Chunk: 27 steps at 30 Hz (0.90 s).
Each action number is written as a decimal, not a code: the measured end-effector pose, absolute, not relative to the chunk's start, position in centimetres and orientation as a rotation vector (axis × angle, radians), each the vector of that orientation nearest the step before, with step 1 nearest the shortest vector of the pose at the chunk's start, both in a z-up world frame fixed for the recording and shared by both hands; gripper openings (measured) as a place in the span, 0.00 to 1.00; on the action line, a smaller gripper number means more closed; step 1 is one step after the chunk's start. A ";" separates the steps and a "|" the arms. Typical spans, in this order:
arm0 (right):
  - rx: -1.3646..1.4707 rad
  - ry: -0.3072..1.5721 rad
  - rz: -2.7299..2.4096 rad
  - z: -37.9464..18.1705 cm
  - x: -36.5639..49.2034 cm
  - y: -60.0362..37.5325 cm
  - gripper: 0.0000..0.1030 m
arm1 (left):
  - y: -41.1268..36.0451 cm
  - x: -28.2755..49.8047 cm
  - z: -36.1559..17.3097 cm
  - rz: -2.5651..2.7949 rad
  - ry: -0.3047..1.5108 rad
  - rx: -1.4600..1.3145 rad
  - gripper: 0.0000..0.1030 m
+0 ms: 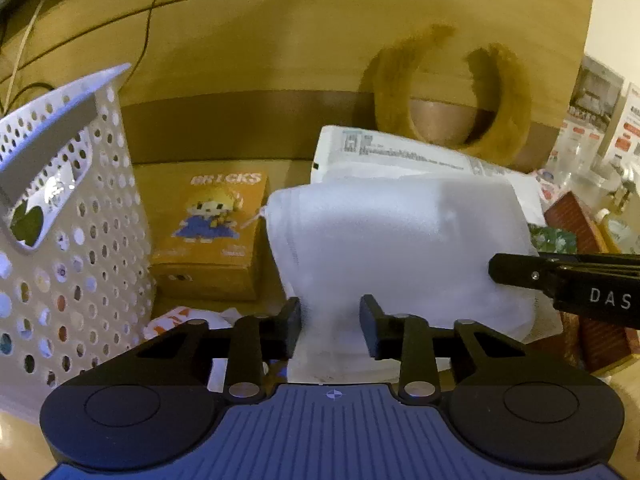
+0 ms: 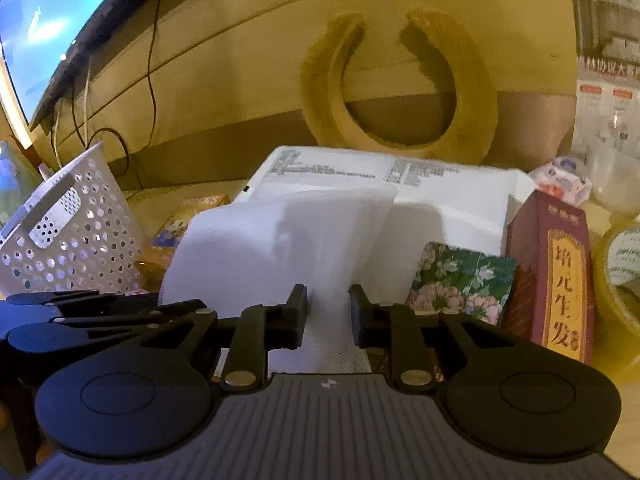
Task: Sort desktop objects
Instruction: 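Close the right gripper on the white towel and lift it, then carry the towel over the white basket and open the right gripper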
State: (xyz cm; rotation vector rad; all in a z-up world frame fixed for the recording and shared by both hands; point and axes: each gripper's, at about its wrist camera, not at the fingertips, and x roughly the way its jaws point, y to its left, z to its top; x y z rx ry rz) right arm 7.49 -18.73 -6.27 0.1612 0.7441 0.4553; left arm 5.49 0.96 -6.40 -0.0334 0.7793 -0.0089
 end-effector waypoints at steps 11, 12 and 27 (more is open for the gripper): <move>0.168 0.667 0.422 -3.2 6.0 -19.9 0.22 | 0.7 4.5 -3.1 -0.036 0.701 -0.039 0.18; 0.167 0.659 0.421 -2.9 5.8 -19.9 0.22 | 0.6 4.4 -2.8 -0.039 0.693 -0.036 0.18; 0.131 0.496 0.487 5.0 4.0 -15.7 0.22 | 4.8 1.6 5.6 0.040 0.528 -0.009 0.18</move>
